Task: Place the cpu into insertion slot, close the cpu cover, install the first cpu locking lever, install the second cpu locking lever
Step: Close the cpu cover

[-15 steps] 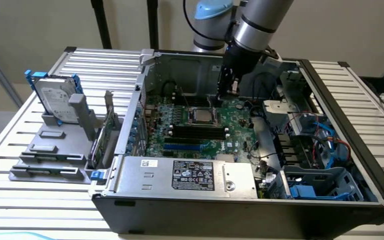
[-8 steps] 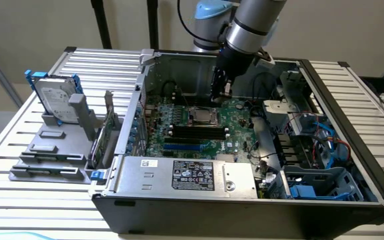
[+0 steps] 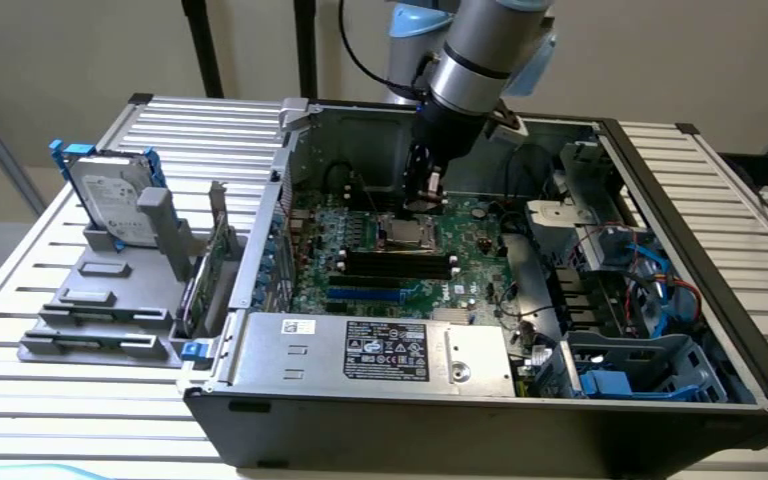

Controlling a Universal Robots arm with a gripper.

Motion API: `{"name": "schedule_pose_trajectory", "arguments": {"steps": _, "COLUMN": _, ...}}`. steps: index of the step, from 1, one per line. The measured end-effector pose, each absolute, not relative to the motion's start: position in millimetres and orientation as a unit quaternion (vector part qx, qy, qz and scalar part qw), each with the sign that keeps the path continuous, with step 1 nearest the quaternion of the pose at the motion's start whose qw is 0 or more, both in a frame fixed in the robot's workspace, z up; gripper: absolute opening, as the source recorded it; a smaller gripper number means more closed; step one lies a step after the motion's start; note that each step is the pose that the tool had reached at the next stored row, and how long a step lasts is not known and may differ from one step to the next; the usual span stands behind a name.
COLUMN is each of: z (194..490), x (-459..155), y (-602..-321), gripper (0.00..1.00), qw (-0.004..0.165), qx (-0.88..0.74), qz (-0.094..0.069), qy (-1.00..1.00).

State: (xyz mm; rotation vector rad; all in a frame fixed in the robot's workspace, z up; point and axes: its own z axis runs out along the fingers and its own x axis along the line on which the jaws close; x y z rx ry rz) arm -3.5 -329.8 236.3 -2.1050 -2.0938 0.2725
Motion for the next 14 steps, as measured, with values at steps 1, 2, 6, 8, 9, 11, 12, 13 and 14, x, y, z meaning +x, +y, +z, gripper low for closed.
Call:
{"name": "schedule_pose_trajectory", "arguments": {"steps": 1, "z": 235, "x": -7, "y": -330, "gripper": 0.11, "qw": 0.08, "qx": -0.704, "qz": 0.091, "qy": -0.7}}
{"name": "schedule_pose_trajectory", "arguments": {"steps": 2, "z": 234, "x": -11, "y": -330, "gripper": 0.11, "qw": 0.08, "qx": -0.704, "qz": 0.091, "qy": -0.7}}
{"name": "schedule_pose_trajectory", "arguments": {"steps": 6, "z": 230, "x": -27, "y": -331, "gripper": 0.11, "qw": 0.081, "qx": -0.704, "qz": 0.092, "qy": -0.7}}
{"name": "schedule_pose_trajectory", "arguments": {"steps": 8, "z": 228, "x": -31, "y": -331, "gripper": 0.11, "qw": 0.082, "qx": -0.704, "qz": 0.091, "qy": -0.7}}
{"name": "schedule_pose_trajectory", "arguments": {"steps": 9, "z": 227, "x": -31, "y": -331, "gripper": 0.11, "qw": 0.082, "qx": -0.704, "qz": 0.091, "qy": -0.7}}
{"name": "schedule_pose_trajectory", "arguments": {"steps": 11, "z": 225, "x": -31, "y": -330, "gripper": 0.11, "qw": 0.083, "qx": -0.703, "qz": 0.089, "qy": -0.7}}
{"name": "schedule_pose_trajectory", "arguments": {"steps": 12, "z": 224, "x": -31, "y": -330, "gripper": 0.11, "qw": 0.084, "qx": -0.703, "qz": 0.089, "qy": -0.7}}
{"name": "schedule_pose_trajectory", "arguments": {"steps": 13, "z": 222, "x": -31, "y": -330, "gripper": 0.11, "qw": 0.085, "qx": -0.703, "qz": 0.088, "qy": -0.7}}
{"name": "schedule_pose_trajectory", "arguments": {"steps": 14, "z": 220, "x": -31, "y": -330, "gripper": 0.11, "qw": 0.085, "qx": -0.703, "qz": 0.088, "qy": -0.701}}
